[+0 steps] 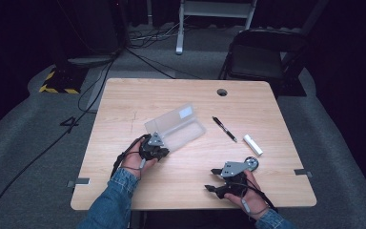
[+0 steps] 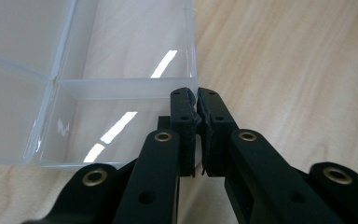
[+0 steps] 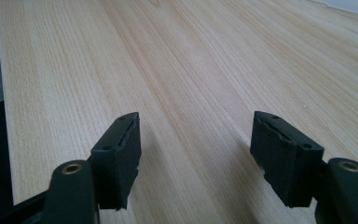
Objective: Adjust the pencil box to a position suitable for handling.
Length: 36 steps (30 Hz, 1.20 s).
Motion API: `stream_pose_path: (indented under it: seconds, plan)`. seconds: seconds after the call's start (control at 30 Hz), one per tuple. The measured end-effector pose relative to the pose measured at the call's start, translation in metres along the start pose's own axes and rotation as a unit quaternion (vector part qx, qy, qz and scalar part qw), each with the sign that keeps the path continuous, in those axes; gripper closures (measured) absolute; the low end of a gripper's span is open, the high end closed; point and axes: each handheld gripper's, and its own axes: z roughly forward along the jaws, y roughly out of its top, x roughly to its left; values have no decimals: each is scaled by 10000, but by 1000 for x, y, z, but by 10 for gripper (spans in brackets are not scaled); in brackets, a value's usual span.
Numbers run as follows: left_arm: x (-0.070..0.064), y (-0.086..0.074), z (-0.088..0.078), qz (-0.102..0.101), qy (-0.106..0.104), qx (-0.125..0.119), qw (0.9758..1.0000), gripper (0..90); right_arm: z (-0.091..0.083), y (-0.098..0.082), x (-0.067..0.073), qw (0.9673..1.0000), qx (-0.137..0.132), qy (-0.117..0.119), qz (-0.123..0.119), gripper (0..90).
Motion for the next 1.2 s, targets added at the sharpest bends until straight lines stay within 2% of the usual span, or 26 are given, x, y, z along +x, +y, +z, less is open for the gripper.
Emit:
stream_pose_path:
  seconds: [0.13, 0.23, 0.33, 0.4, 0.5, 0.57, 0.67, 0.9, 1.0, 1.13, 1.2]
  plan:
    - [-10, -5, -2, -11, -146, -79, 9999, 849, 0, 0, 1, 10000, -1, -19, 17, 349]
    - [-19, -6, -5, 75, -236, -1, 9997, 851, -2, -1, 1, 9999, -23, -80, 56, 396]
    - [-31, -12, -8, 117, -425, -87, 9990, 844, -5, -3, 2, 9998, -45, -109, 153, 441]
    - [-34, -13, -10, 171, -431, -47, 9989, 845, -7, -2, 2, 9998, -54, -75, 185, 447]
    - [-42, -18, -12, 198, -601, -123, 9979, 841, -13, 2, 0, 9995, -225, -79, 216, 457]
    - [-46, -19, -14, 268, -625, -72, 9977, 842, -18, 6, -2, 9992, -312, -126, 225, 461]
    - [-56, -23, -17, 426, -832, -96, 9956, 839, -27, 10, -5, 9984, -436, -222, 272, 462]
    - [-67, -25, -18, 702, -1134, -81, 9910, 835, -37, 11, -17, 9966, -571, -371, 457, 466]
    - [-71, -24, -17, 816, -1306, -98, 9880, 834, -39, 11, -19, 9962, -610, -408, 479, 467]
    - [-73, -24, -16, 914, -1395, -104, 9859, 834, -40, 11, -20, 9959, -625, -438, 486, 466]
    - [-73, -24, -15, 856, -1392, -154, 9864, 820, -41, 11, -20, 9958, -638, -449, 481, 466]
